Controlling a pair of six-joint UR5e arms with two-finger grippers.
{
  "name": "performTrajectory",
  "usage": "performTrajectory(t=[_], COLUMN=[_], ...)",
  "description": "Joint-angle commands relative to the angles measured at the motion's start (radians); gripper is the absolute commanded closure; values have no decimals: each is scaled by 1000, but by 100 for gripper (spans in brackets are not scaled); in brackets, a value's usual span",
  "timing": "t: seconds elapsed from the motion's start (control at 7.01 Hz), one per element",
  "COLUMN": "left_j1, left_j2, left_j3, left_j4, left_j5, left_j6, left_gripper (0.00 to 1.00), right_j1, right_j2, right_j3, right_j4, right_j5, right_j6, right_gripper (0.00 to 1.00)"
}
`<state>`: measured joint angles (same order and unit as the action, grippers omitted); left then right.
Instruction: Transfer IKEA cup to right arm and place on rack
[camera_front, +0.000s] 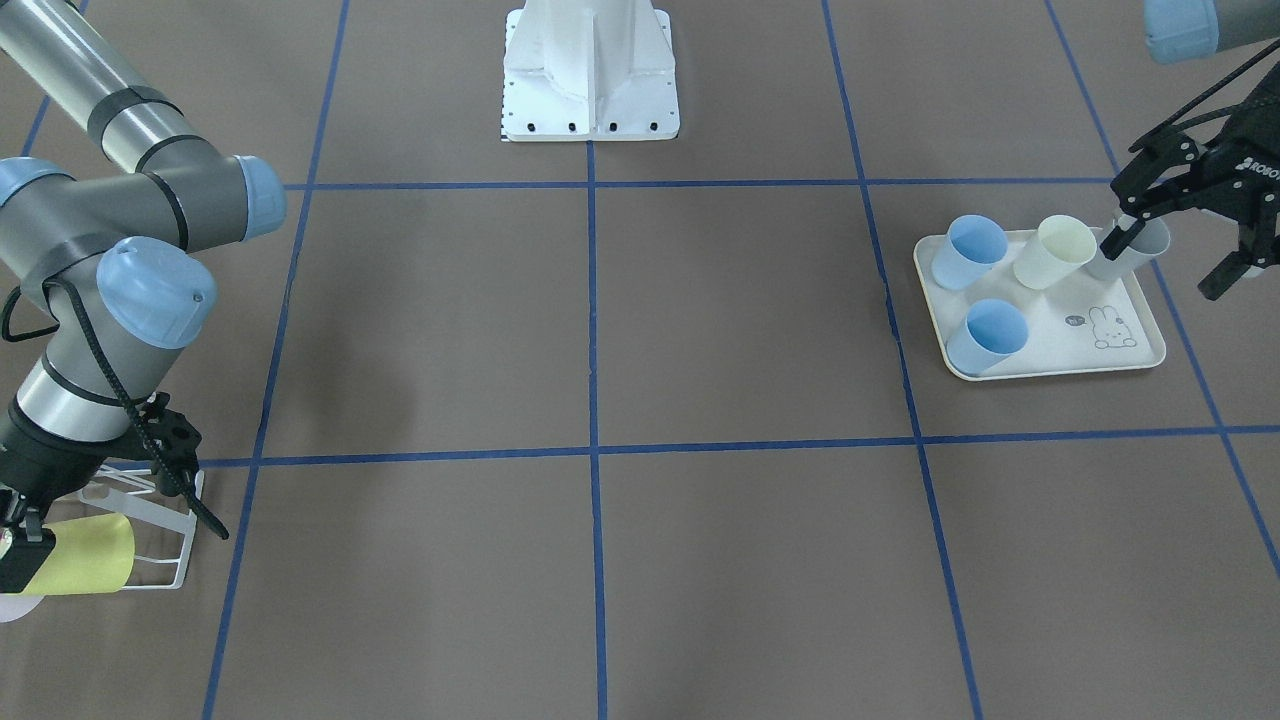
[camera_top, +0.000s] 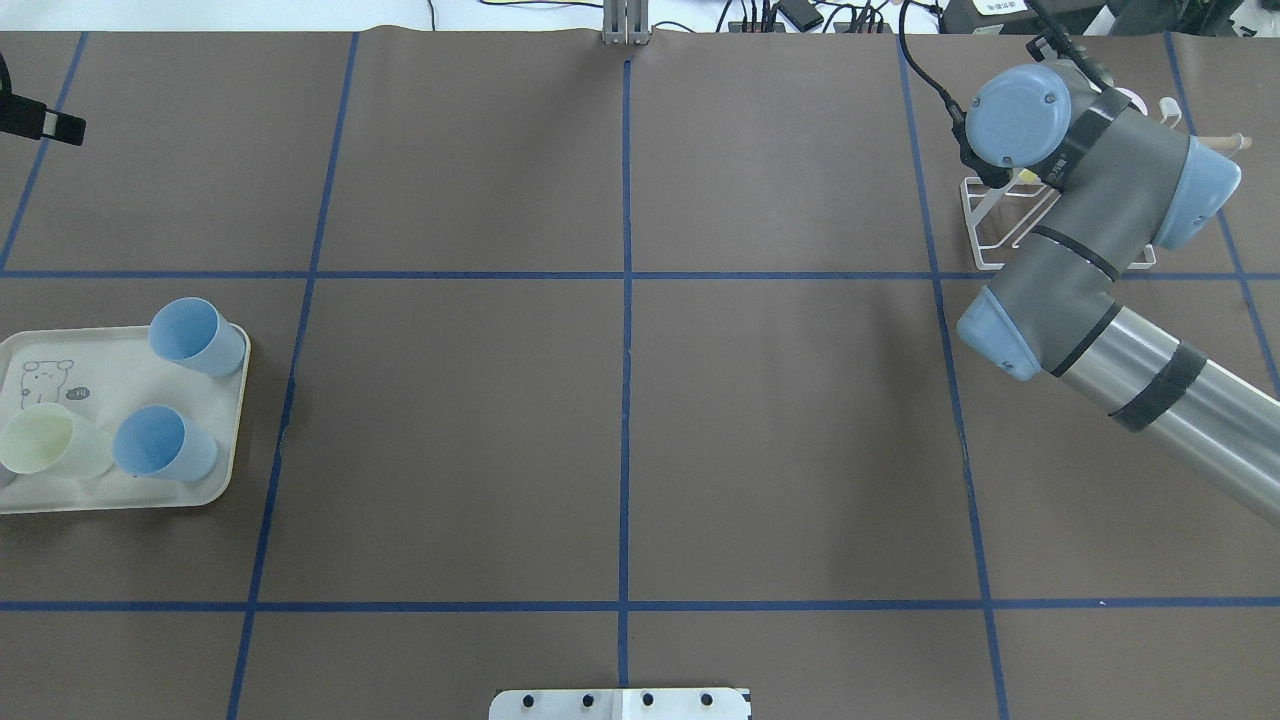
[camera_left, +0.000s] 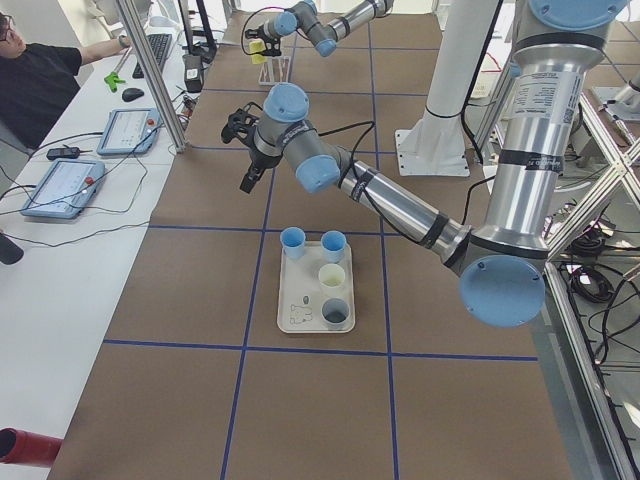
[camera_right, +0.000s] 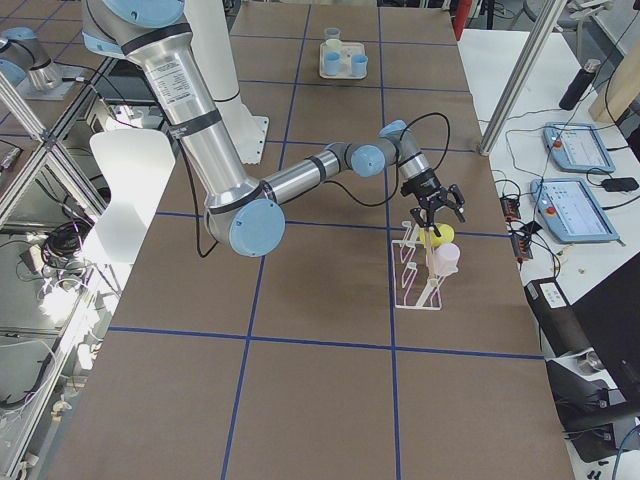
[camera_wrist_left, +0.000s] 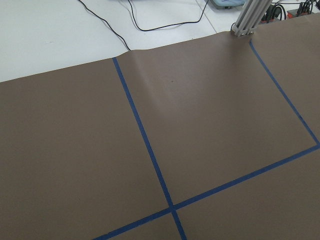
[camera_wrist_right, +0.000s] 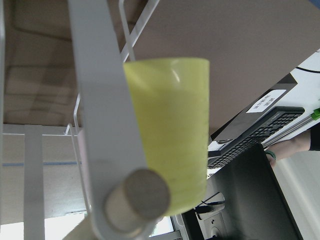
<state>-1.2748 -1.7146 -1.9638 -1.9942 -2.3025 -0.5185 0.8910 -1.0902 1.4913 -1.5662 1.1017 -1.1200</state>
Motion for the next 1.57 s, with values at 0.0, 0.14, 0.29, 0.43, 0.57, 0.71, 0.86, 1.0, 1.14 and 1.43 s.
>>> performTrajectory(t=[0.0,0.14,0.29,0.43,0.57,0.71,0.86,1.0,1.14,1.43], left_j1=[0,0,-3,0,2,6,11,12,21,105], left_j2=[1,1,1,1,12,21,21,21,23,53], left_j3=[-3,-3,-3,-4,-3,-7,-6,0,3,6], left_j4=[0,0,0,0,2,-6,-21,-21,-21,-25], left_j5=[0,0,0,6,17,55,58,58,58,145], left_j6=[0,0,0,2,6,6,6,8,6,5], left_gripper=[0,0,0,0,0,0,0,0,0,0], right_j1=[37,63,78,89,89,86,85,65,15,-157], right_j2=[28,29,32,32,30,21,-9,-17,-16,-4], right_j3=[32,96,175,251,282,309,337,374,424,446], right_j4=[-2,-2,-5,-12,-14,-12,0,2,3,163], right_j5=[1,0,6,45,138,224,417,546,591,586], right_j6=[-12,-11,2,52,183,359,636,859,1076,1573], right_gripper=[2,2,2,2,2,2,2,2,2,2])
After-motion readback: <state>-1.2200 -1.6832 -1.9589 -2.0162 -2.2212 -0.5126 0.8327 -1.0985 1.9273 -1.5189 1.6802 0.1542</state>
